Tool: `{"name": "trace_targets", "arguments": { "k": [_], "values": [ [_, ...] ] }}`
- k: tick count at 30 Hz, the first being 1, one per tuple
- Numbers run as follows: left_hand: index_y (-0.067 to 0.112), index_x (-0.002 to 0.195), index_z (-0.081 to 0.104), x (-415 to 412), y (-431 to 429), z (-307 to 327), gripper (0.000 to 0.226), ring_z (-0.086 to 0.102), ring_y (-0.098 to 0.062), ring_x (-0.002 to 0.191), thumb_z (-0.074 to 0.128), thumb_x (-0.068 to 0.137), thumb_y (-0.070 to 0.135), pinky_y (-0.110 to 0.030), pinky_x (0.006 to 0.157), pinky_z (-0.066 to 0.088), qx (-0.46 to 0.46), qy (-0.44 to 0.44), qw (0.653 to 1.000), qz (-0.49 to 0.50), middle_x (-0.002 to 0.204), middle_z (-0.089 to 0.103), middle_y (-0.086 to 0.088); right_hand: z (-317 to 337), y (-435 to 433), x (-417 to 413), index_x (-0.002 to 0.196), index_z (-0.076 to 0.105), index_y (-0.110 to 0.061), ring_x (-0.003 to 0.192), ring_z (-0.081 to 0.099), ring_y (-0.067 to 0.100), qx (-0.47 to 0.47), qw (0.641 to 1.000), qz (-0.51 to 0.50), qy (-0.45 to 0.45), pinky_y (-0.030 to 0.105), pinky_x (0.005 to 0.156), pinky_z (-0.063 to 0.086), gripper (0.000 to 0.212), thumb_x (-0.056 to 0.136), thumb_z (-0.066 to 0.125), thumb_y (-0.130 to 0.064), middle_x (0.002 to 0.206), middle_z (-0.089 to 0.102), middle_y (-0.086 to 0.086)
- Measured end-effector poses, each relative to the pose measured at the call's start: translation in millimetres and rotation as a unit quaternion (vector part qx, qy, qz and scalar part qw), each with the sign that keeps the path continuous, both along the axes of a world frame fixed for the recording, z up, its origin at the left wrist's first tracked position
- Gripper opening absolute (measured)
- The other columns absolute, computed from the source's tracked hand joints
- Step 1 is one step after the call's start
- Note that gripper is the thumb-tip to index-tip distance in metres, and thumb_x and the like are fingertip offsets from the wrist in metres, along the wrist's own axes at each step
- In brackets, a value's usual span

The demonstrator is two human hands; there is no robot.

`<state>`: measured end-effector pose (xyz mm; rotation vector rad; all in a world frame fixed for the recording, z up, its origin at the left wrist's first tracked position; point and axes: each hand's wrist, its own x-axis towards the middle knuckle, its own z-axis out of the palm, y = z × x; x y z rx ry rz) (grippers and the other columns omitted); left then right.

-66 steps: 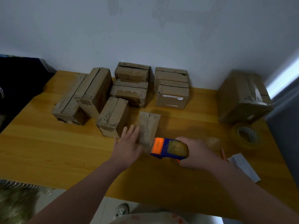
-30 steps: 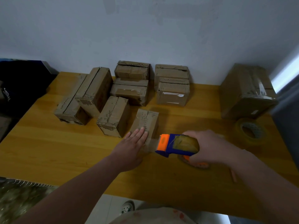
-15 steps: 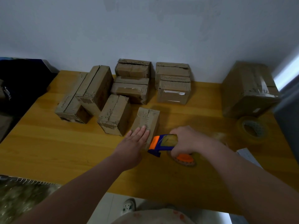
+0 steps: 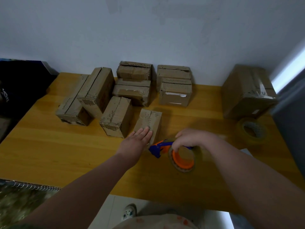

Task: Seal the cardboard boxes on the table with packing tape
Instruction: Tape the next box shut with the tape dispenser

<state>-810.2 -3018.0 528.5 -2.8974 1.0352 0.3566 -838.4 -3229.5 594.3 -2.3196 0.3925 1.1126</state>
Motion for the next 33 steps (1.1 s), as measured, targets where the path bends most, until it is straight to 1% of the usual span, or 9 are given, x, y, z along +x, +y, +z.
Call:
{"name": "trace_targets", "arguments": {
  "k": [8,14,20,23,25,27,29,30,33],
  "values": [
    [0.024,0.153,-0.005,-5,-4,9,0.075,-0.001,-0.015,0.148,0.039,0.097,0.0,-0.032,0.119,0.006,0.001,-0.007,1.0,-0.006,0.161,-0.007,0.002,5,7,-12,0.089,0.056,-0.012,0.075,0.051,0.02,0.016,0.996,-0.079,0.033,0.029,0.062,0.04,0.033,0.067,0.073,-0.031,0.09,0.053,0.006],
    [0.023,0.153,-0.004,-6,-4,13,0.073,0.0,-0.015,0.148,0.038,0.097,0.001,-0.032,0.119,0.008,0.007,-0.009,1.0,0.004,0.161,-0.007,0.001,13,11,-21,0.085,0.058,-0.012,0.078,0.052,0.017,-0.012,0.997,-0.07,-0.009,0.028,0.065,0.041,0.037,0.067,0.08,-0.036,0.089,0.053,0.003],
    [0.023,0.153,-0.001,-7,-3,14,0.072,0.003,-0.016,0.148,0.043,0.098,0.006,-0.034,0.119,0.013,-0.004,-0.013,1.0,0.008,0.162,-0.003,0.002,5,10,-35,0.086,0.055,-0.017,0.072,0.051,0.013,-0.09,0.996,-0.011,0.016,0.024,0.058,0.04,0.037,0.075,0.075,-0.045,0.087,0.052,0.0],
    [0.022,0.153,0.012,-9,-2,19,0.065,0.02,-0.018,0.145,0.044,0.098,0.009,-0.034,0.114,0.029,-0.017,-0.033,0.999,0.012,0.16,0.012,0.001,-2,2,-40,0.103,0.054,-0.013,0.084,0.053,0.015,-0.061,0.994,-0.084,-0.042,0.027,0.069,0.046,0.057,0.072,0.075,-0.055,0.101,0.053,0.001],
    [0.023,0.144,0.036,-7,0,21,0.05,0.046,-0.019,0.128,0.046,0.097,0.012,-0.032,0.1,0.046,-0.029,-0.054,0.998,0.006,0.148,0.04,0.001,-2,-5,-41,0.114,0.054,-0.011,0.092,0.057,0.018,-0.053,0.983,-0.143,-0.102,0.029,0.073,0.048,0.066,0.075,0.071,-0.06,0.109,0.057,0.003],
    [0.025,0.125,0.053,-1,1,28,0.033,0.059,-0.016,0.103,0.05,0.094,0.014,-0.031,0.083,0.053,-0.027,-0.073,0.997,0.01,0.123,0.058,0.003,-3,-12,-43,0.118,0.055,-0.012,0.082,0.059,0.017,-0.061,0.973,-0.161,-0.155,0.027,0.063,0.046,0.048,0.089,0.06,-0.05,0.1,0.06,0.003],
    [0.025,0.114,0.06,6,0,41,0.022,0.061,-0.015,0.094,0.053,0.094,0.018,-0.031,0.076,0.054,-0.055,-0.075,0.995,0.035,0.109,0.062,0.004,-6,-17,-46,0.127,0.05,-0.017,0.072,0.056,0.015,-0.076,0.967,-0.165,-0.177,0.024,0.053,0.041,0.031,0.098,0.049,-0.028,0.095,0.057,0.002],
    [0.024,0.11,0.062,11,-2,49,0.018,0.06,-0.016,0.094,0.053,0.094,0.02,-0.031,0.075,0.054,-0.075,-0.064,0.994,0.049,0.106,0.062,0.004,-9,-19,-49,0.133,0.046,-0.021,0.074,0.057,0.017,-0.08,0.967,-0.166,-0.176,0.024,0.052,0.04,0.035,0.098,0.048,-0.018,0.1,0.058,0.003],
    [0.025,0.103,0.063,26,-6,74,0.015,0.06,-0.018,0.091,0.052,0.095,0.019,-0.032,0.076,0.053,-0.098,-0.015,0.992,0.078,0.099,0.061,0.002,-21,-22,-59,0.151,0.024,-0.032,0.096,0.056,0.024,-0.113,0.973,-0.136,-0.149,0.026,0.058,0.041,0.073,0.091,0.049,0.002,0.129,0.052,0.008]
  ]
}}
